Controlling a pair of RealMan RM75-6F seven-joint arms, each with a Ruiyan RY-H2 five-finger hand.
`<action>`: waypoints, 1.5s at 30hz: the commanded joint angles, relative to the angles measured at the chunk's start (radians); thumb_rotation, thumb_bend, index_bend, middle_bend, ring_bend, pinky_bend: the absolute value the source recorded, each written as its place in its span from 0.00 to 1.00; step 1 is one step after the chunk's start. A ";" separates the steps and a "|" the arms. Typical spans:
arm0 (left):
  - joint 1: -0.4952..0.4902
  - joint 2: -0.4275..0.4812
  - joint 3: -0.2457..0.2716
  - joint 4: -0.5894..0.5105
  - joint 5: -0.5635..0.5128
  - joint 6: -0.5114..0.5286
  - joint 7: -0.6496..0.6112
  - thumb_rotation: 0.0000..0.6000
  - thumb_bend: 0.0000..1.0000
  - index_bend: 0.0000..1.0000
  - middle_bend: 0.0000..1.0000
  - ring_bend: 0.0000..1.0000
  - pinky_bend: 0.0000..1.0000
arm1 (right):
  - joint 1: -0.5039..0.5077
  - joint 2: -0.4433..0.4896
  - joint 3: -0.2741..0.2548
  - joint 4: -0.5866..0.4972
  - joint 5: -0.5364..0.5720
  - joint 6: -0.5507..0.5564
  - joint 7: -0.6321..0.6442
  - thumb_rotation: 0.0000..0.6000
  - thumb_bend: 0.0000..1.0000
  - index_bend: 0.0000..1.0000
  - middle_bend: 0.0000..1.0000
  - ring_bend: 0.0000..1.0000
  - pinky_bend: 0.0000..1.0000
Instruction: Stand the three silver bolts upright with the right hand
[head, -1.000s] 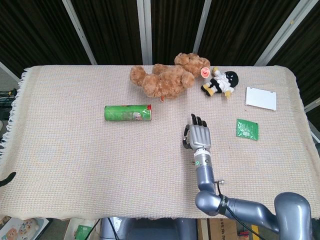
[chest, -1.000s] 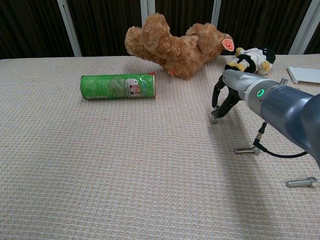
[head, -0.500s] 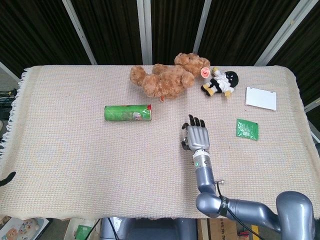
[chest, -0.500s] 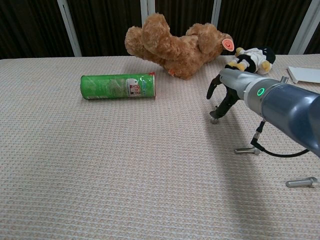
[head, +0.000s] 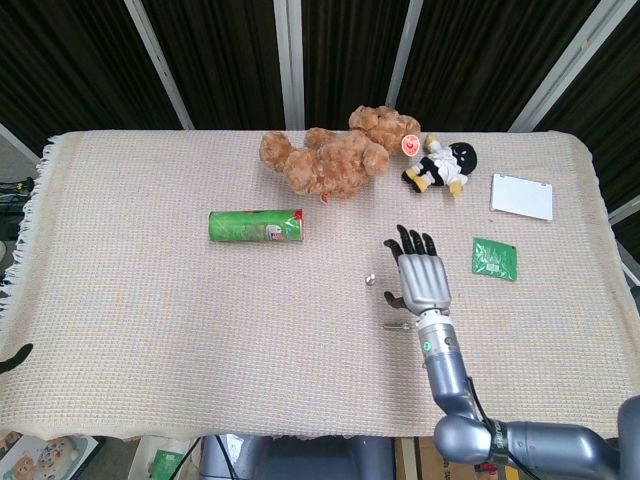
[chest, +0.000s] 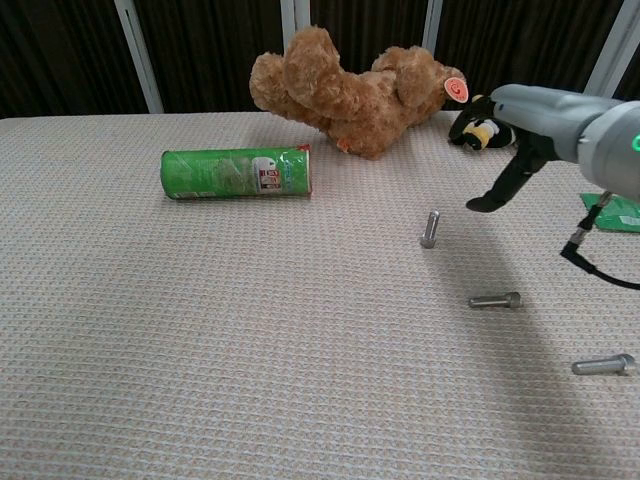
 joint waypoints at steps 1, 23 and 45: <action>0.001 0.000 0.000 -0.001 0.002 0.003 -0.001 1.00 0.24 0.07 0.06 0.00 0.13 | -0.064 0.077 -0.065 -0.067 -0.068 0.028 0.042 1.00 0.23 0.28 0.00 0.00 0.05; 0.003 0.004 -0.008 0.000 -0.013 0.002 -0.018 1.00 0.24 0.07 0.06 0.00 0.14 | -0.164 0.020 -0.206 0.034 -0.241 -0.034 0.174 1.00 0.23 0.41 0.00 0.00 0.05; 0.002 0.007 -0.012 0.000 -0.021 -0.002 -0.023 1.00 0.24 0.07 0.06 0.00 0.14 | -0.156 -0.115 -0.174 0.154 -0.175 -0.054 0.106 1.00 0.34 0.47 0.00 0.00 0.05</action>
